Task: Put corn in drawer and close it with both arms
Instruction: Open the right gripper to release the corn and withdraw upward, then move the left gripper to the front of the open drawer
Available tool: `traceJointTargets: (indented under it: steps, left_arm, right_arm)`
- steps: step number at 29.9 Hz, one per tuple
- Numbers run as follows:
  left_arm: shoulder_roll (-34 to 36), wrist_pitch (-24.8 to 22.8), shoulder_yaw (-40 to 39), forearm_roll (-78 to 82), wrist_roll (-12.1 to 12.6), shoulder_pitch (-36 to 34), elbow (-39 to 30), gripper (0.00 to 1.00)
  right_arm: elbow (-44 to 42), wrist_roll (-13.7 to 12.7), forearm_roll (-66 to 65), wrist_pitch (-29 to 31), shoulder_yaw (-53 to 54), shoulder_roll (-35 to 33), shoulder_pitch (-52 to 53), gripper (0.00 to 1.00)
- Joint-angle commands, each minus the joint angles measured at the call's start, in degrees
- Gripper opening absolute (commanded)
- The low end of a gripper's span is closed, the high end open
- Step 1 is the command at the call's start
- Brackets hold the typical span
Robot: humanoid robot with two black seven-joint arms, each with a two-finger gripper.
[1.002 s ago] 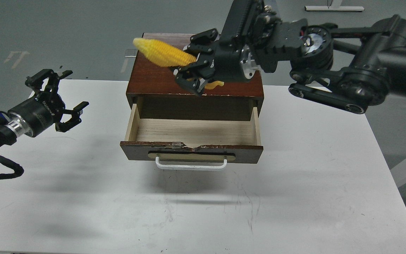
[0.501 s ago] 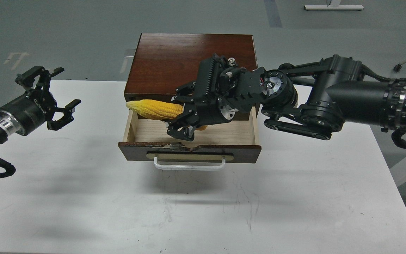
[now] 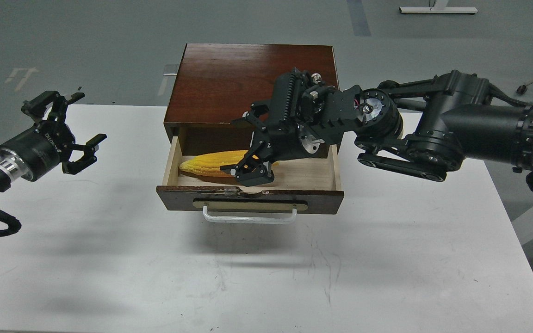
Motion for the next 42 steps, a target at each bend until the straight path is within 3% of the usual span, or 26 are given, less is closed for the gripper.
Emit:
traceJointTargets:
  steps: [1,5,7,9,13,17,19,21,23,24,29,34,36,38,42]
  left_arm:
    - [0.2,0.0,0.0,-0.1,0.0,0.0,0.2,0.98]
    - [0.2,0.0,-0.2,-0.4,-0.2,0.0,0.6,0.98]
    - [0.2,0.0,-0.4,-0.4,-0.6,0.0,0.8,0.98]
    - [0.6,0.0,-0.5,-0.4,-0.9,0.0,0.8,0.98]
    - [1.1,0.0,-1.1,-0.3,-1.2,-0.4,0.8,0.98]
    - [1.9,0.0,-0.4,2.0,-1.4,-0.4,0.1,0.98]
    - [2.0,0.0,-0.4,6.5,-3.3,-0.4,0.0,0.98]
    - [2.2,0.0,-0.4,13.9,-10.2,-0.5,-0.2,0.98]
    - [2.2,0.0,-0.5,17.3,-14.2,-0.6,-0.2,0.98]
    - [2.2,0.0,-0.6,20.2,-18.1,-0.8,-0.3,0.98]
    - [4.5,0.0,-0.9,29.7,-18.2,-1.2,-4.2,0.98]
    - [5.8,2.2,-1.3,37.6,-18.2,-6.9,-6.6,0.98]
    - [5.9,3.6,-1.1,38.9,-18.2,-10.3,-6.6,0.98]
    - [6.0,4.8,-0.5,39.9,-18.2,-15.2,-6.8,0.98]
    - [7.2,5.1,-0.4,42.8,-18.2,-16.8,-12.1,0.98]
  right_arm:
    - [-0.2,-0.1,1.4,-0.2,4.2,-0.7,0.5,0.98]
    - [-0.2,-2.8,13.3,4.2,13.4,-1.7,1.4,0.96]
    - [-0.8,-10.3,37.7,14.6,18.8,-4.0,4.1,0.96]
    - [-2.5,-15.1,55.3,19.1,20.8,-6.7,5.2,0.96]
    - [-7.8,-18.0,76.7,23.5,21.9,-13.7,3.7,0.97]
    - [-13.8,-18.6,90.9,31.5,22.7,-19.4,-2.0,0.97]
    - [-17.2,-18.5,95.7,31.5,23.5,-22.0,-6.9,0.96]
    - [-19.4,-18.3,98.1,31.5,27.7,-24.3,-14.5,0.96]
    - [-19.5,-18.2,99.0,31.5,31.3,-25.4,-19.0,0.96]
    - [-19.5,-18.3,100.6,31.5,35.9,-26.2,-23.3,0.95]
    - [-19.7,-18.4,103.8,31.5,50.8,-26.0,-36.4,0.95]
    - [-19.3,-17.5,103.9,31.0,52.9,-25.7,-40.0,0.93]
    - [-18.8,-16.4,103.8,29.4,52.8,-25.5,-40.8,0.93]
    - [-15.5,-12.9,103.6,26.1,52.8,-25.6,-43.0,0.93]
    - [-10.4,-10.2,103.4,24.4,53.1,-27.0,-46.2,0.93]
